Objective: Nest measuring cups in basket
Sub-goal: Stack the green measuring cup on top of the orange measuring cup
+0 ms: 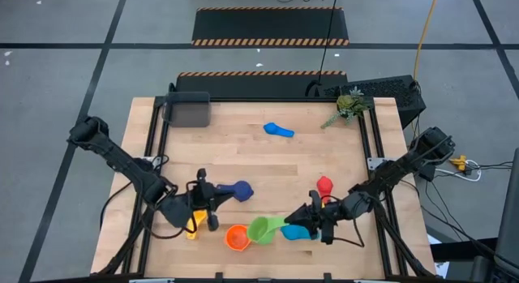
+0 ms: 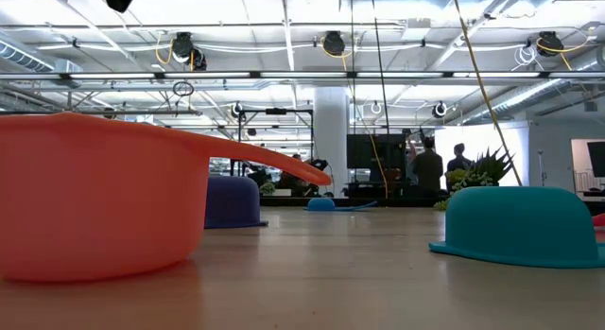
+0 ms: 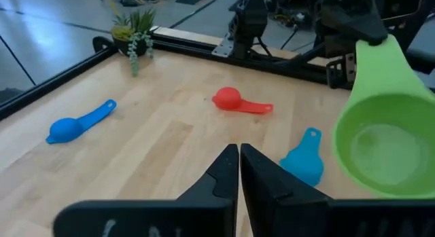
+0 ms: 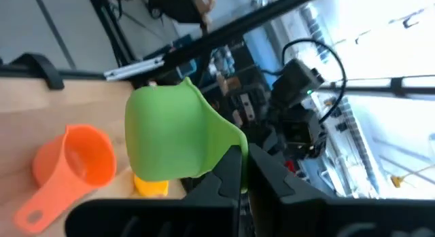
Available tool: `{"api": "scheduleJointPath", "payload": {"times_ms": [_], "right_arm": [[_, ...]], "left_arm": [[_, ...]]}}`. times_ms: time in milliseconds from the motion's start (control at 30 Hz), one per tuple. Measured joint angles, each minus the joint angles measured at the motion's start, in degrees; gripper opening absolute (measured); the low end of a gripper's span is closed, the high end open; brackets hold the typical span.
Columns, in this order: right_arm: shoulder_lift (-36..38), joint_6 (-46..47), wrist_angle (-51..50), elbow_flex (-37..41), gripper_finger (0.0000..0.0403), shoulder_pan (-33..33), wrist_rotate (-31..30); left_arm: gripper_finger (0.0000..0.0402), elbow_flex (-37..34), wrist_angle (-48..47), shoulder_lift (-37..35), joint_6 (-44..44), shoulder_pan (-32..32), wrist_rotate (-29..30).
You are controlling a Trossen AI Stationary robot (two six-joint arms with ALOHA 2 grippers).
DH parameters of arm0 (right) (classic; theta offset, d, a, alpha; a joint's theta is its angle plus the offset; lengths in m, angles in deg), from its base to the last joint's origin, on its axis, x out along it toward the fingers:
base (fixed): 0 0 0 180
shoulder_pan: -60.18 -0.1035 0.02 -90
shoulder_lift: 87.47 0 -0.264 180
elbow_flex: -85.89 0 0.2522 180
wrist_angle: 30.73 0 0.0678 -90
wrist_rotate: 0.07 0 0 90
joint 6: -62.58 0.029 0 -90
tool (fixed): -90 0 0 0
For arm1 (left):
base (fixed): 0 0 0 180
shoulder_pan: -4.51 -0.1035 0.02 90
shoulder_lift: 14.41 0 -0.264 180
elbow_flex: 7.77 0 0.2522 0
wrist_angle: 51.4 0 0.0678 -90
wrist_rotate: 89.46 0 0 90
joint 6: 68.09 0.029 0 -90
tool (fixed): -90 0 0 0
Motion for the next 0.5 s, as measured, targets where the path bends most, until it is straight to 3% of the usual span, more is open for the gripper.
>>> {"api": "scheduleJointPath", "payload": {"times_ms": [233, 500], "right_arm": [[-1.5, 0.5, 2.2, -0.9, 0.0000, 1.4, 4.4], [-14.4, -2.2, 3.2, -9.7, 0.0000, 1.8, 4.7]], "left_arm": [[0.0019, 0.0, 1.3, 0.9, -0.9, 2.9, 3.7], [0.0019, 0.0, 1.5, 0.9, -0.4, 2.9, 3.8]]}}
